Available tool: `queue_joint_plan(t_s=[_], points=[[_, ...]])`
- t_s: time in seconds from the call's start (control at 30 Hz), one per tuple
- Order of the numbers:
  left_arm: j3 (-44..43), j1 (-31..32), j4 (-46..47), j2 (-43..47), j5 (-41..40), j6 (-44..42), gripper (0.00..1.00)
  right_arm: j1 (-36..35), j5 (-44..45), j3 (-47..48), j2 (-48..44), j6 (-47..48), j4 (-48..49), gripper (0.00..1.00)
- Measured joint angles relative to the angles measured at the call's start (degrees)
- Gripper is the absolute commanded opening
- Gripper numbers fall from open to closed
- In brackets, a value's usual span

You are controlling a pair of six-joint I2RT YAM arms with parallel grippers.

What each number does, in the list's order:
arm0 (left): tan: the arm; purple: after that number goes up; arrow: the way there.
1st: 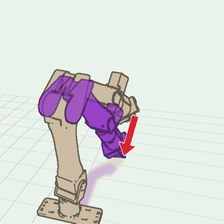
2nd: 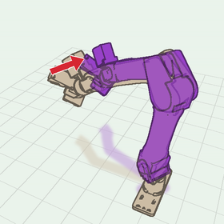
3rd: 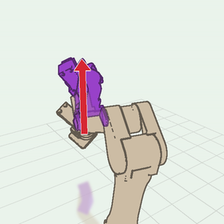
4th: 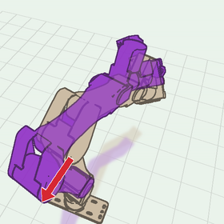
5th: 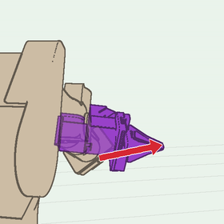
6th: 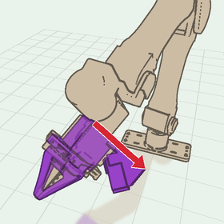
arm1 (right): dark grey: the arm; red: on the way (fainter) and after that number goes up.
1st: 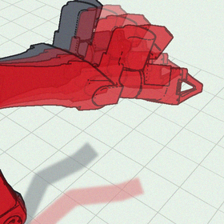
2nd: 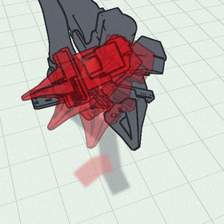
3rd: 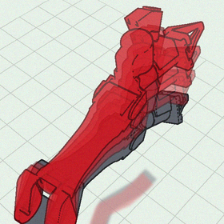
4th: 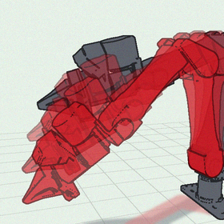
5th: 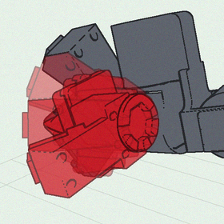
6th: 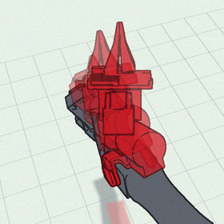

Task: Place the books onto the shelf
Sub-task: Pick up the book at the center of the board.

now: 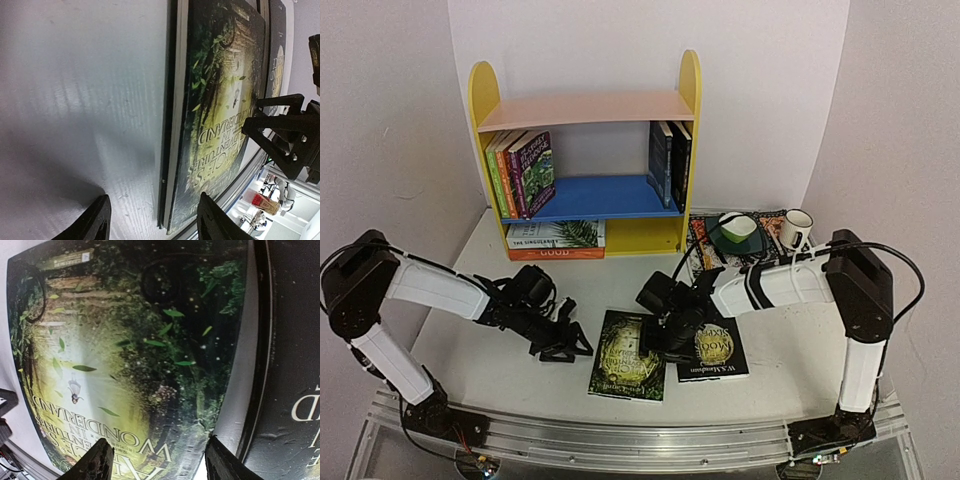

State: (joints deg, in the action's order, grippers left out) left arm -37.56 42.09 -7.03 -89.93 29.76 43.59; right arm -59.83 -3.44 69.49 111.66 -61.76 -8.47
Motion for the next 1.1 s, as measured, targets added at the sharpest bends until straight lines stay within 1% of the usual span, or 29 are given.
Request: queue_joint_plan(t_s=[0.17,0.27,0.4,0.57,0.6,0.83,0.97,1.1], points=[[-2.3,1.6,3.1,-3.9,1.7,1.2,0.52,0.0,-1.8,-0.2,0.0,0.4,1.7,0.58],[-2.8,1.6,5.2,-5.7,3.3,2.0,0.44,0.0,-3.3,-0.9,0.0,0.7,4.0,0.55],[-3.3,0.8,6.0,-7.3,5.0,3.3,0.31,0.4,-4.3,-1.6,0.0,0.9,4.6,0.53],[-3.2,0.2,5.3,-7.8,4.5,4.5,0.02,0.9,-5.2,-2.1,-0.2,0.9,5.0,0.51],[-3.2,0.1,5.1,-7.6,4.5,4.5,0.00,1.0,-5.2,-2.4,-0.4,0.9,5.4,0.51],[-3.0,0.1,4.4,-4.3,4.0,5.0,0.01,1.4,-5.6,-5.1,-1.9,0.9,8.5,0.52],[-3.0,0.1,4.4,-2.9,4.7,6.1,0.12,1.6,-5.6,-6.6,-2.6,0.9,10.4,0.52],[-3.0,0.1,5.3,-1.6,5.7,7.1,0.17,1.6,-5.6,-7.0,-2.7,1.1,12.1,0.52]])
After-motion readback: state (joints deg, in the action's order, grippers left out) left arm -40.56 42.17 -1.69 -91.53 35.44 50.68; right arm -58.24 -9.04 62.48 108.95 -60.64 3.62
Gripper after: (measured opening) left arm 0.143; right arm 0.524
